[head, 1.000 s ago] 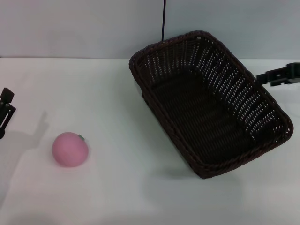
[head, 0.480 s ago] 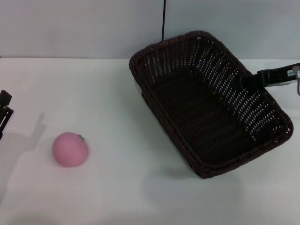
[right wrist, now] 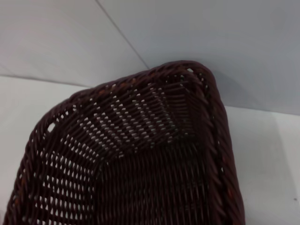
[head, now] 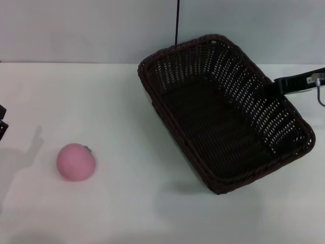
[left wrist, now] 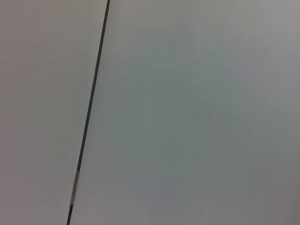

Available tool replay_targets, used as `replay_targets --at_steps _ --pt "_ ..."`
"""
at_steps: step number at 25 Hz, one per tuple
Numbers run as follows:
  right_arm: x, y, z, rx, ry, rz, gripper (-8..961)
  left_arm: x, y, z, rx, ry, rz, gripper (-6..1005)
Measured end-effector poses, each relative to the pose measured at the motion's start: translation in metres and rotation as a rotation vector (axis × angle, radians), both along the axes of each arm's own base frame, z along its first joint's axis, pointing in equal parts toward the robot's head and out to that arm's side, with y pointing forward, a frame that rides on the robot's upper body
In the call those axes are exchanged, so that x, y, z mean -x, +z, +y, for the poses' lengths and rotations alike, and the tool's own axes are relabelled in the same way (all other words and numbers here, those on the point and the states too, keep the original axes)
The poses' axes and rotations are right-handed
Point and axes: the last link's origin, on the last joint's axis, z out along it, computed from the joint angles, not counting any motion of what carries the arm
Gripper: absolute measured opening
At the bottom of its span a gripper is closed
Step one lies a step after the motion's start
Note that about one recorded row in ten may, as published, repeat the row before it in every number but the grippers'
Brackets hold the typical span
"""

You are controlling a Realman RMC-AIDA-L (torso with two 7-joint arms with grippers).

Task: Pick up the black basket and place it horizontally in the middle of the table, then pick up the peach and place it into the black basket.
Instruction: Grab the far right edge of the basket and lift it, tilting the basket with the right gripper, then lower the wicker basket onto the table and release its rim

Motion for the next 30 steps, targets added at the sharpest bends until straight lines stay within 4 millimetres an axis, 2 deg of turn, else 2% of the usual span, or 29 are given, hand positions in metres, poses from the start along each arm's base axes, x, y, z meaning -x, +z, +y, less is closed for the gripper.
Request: replay_targets --at_steps 6,11,17,24,26,30 --pt "0.005 -0.003 0.0 0.028 0.054 -0.076 195 0.003 0.002 -0.004 -0.006 0.009 0.004 815" --pt "0.02 -0.002 -0.005 0.092 0.18 -0.225 190 0.002 0.003 -0.006 -0.015 0.0 0.002 815" --pt "0.052 0.015 -0.012 0.122 0.481 -0.334 185 0.003 0.005 -0.01 -0.022 0.003 0.011 814" --pt "0.065 0.027 -0.019 0.165 0.689 -0.403 180 0.005 0.006 -0.018 -0.033 0.012 0.009 814" --pt "0.066 0.025 -0.024 0.223 0.811 -0.424 177 0.006 0.007 -0.02 -0.036 0.015 0.01 815" --pt "0.066 0.021 -0.028 0.266 0.926 -0.437 173 0.006 0.007 -0.02 -0.036 0.017 0.011 815"
